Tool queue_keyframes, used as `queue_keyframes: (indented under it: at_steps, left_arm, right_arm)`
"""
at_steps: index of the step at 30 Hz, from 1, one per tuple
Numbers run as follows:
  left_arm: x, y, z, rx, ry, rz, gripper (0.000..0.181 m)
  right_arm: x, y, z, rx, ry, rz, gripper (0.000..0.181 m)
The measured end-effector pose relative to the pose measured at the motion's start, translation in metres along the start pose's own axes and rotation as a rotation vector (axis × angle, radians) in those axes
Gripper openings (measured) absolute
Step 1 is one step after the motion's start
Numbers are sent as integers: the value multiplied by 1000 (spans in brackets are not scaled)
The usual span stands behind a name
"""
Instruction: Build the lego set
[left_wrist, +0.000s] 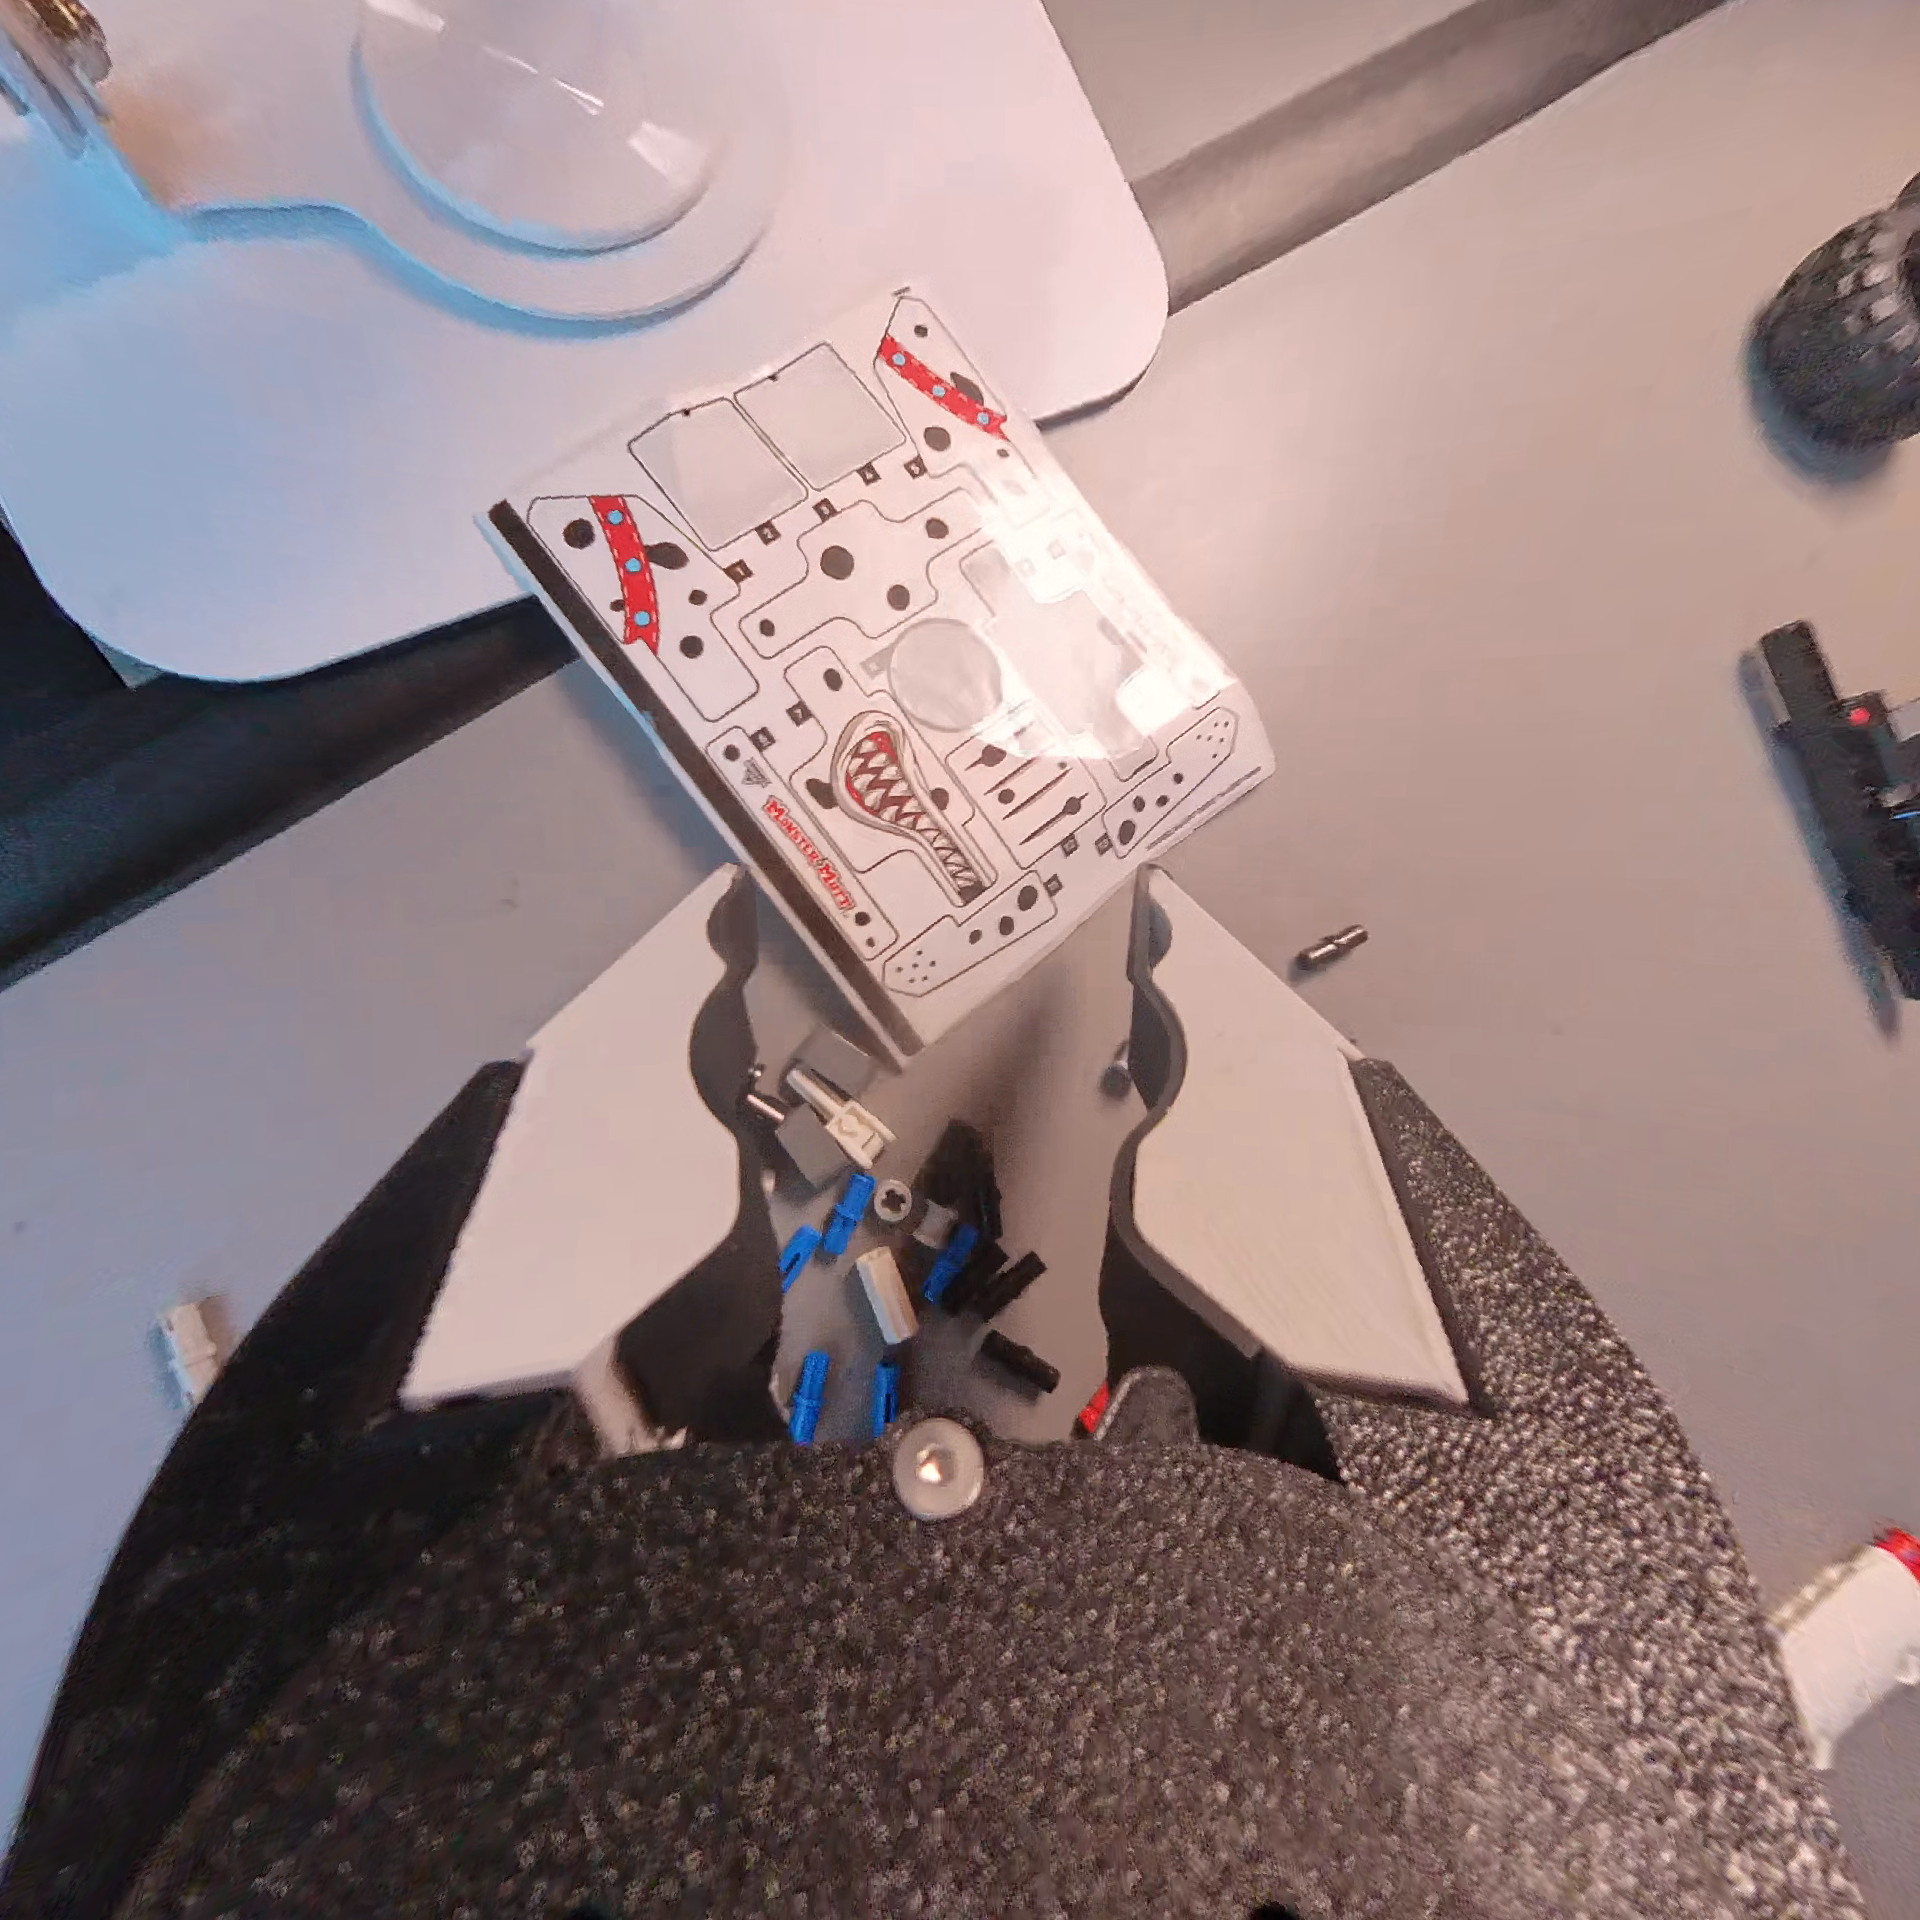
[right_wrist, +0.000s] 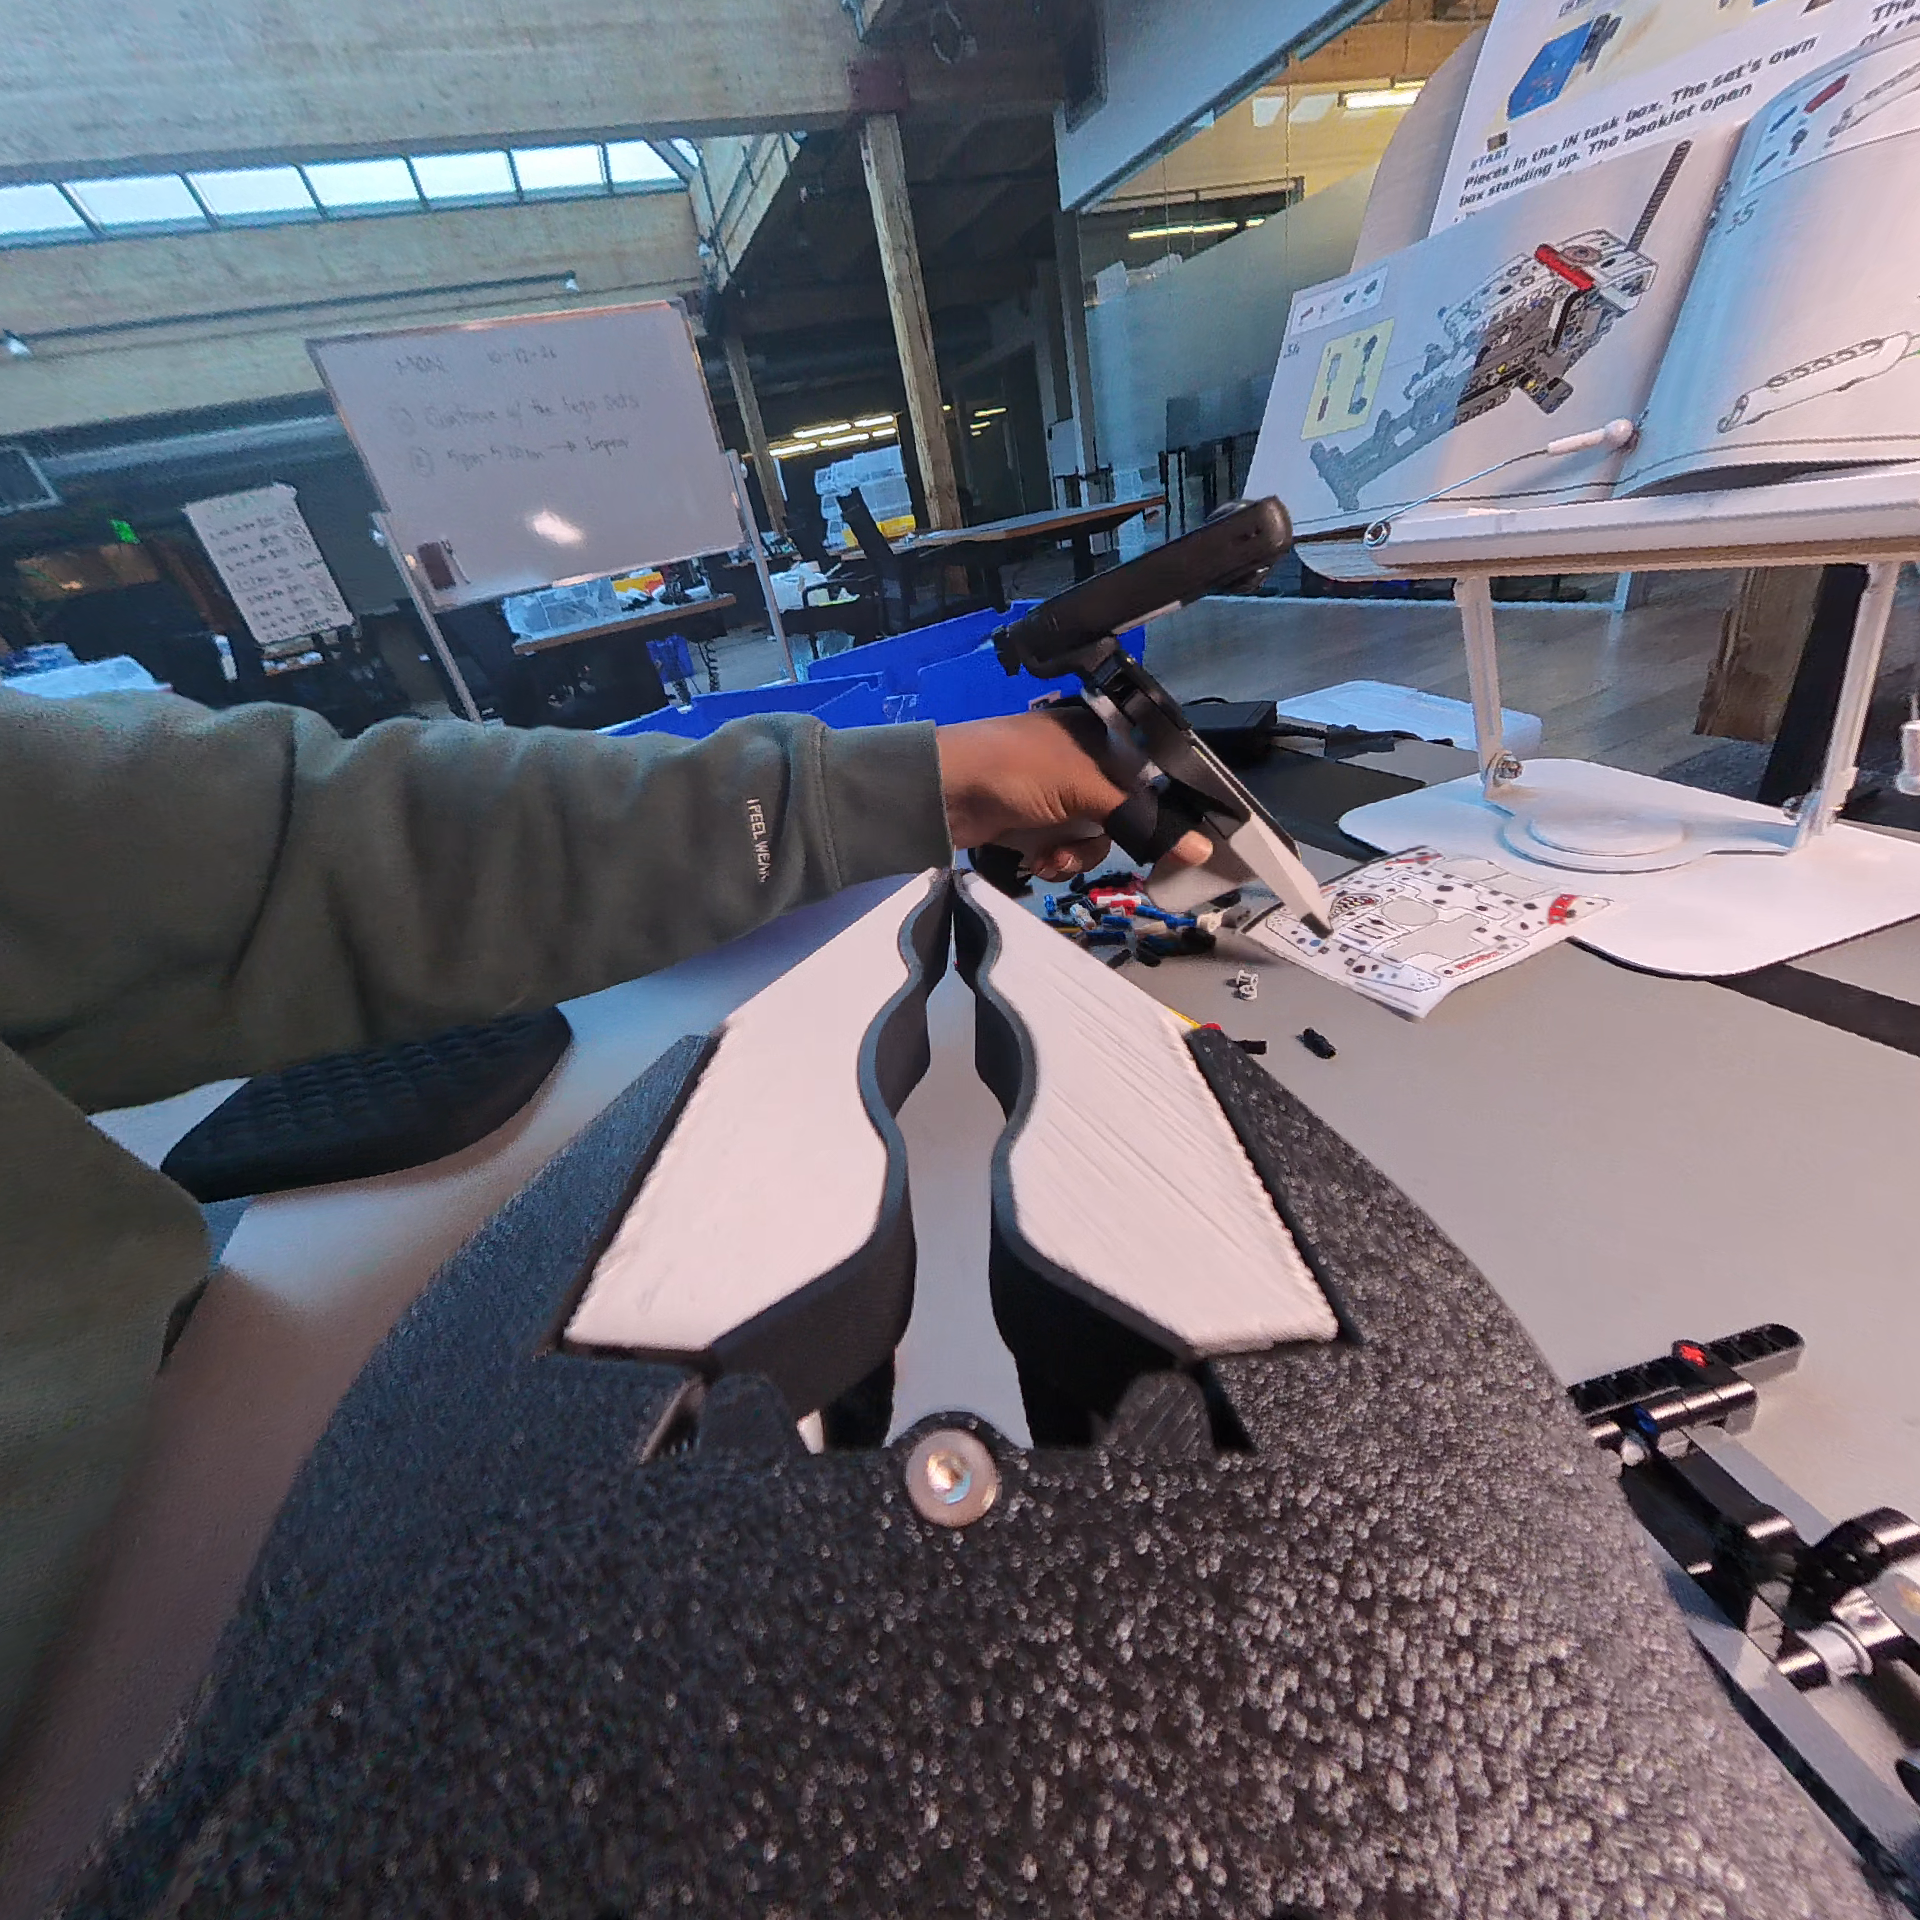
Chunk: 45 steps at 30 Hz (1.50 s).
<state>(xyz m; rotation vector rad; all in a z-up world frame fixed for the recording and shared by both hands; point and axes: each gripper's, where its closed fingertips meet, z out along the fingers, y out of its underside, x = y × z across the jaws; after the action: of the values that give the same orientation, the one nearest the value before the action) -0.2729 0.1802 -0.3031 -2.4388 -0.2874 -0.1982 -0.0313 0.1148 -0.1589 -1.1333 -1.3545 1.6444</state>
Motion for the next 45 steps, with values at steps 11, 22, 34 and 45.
queue_keyframes:
  at_steps: [11, 22, 34, 45]
  left_arm:
    - [-25, -18, 23, -80, -187, 138, 22]
    - [87, -67, -71, 426, 161, 61, 40]
    - [211, 54, -147, 499, 830, -261, 38]
    - [219, 66, -146, 478, 1069, -511, 24]
  right_arm:
    - [4, 4, -2, -20, 7, -16, 0]
    - [12, -4, -5, 31, 123, -144, 0]
    - [-5, 10, 12, -57, 395, -885, 0]
    - [-32, 34, 33, -150, 447, -1466, 0]
